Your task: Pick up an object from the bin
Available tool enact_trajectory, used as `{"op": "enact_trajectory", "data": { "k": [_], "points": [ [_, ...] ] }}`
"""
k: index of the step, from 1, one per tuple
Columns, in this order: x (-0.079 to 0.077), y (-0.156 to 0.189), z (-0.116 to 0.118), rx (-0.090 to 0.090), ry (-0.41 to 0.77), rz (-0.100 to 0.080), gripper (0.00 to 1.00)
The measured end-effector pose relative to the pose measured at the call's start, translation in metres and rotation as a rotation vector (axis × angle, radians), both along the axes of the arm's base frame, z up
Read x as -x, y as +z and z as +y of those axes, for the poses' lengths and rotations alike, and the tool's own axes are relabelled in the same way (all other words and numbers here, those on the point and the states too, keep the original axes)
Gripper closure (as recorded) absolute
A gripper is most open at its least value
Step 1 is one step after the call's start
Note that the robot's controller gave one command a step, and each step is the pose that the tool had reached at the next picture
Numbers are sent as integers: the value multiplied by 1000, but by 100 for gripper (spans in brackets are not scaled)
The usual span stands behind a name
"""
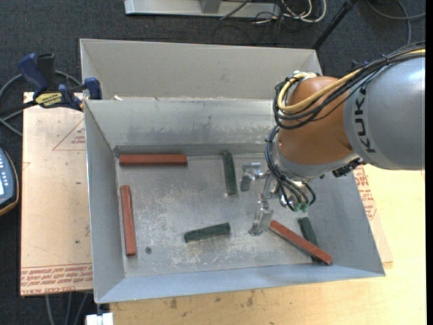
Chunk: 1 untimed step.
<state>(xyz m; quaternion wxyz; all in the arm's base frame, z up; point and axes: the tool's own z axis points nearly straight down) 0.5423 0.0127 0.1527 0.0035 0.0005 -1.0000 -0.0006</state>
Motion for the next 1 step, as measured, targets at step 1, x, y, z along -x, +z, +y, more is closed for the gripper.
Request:
{"op": "enact_trajectory", "data": {
  "k": [1],
  "points": [
    [38,-73,65,-2,-28,3,0]
  ]
}}
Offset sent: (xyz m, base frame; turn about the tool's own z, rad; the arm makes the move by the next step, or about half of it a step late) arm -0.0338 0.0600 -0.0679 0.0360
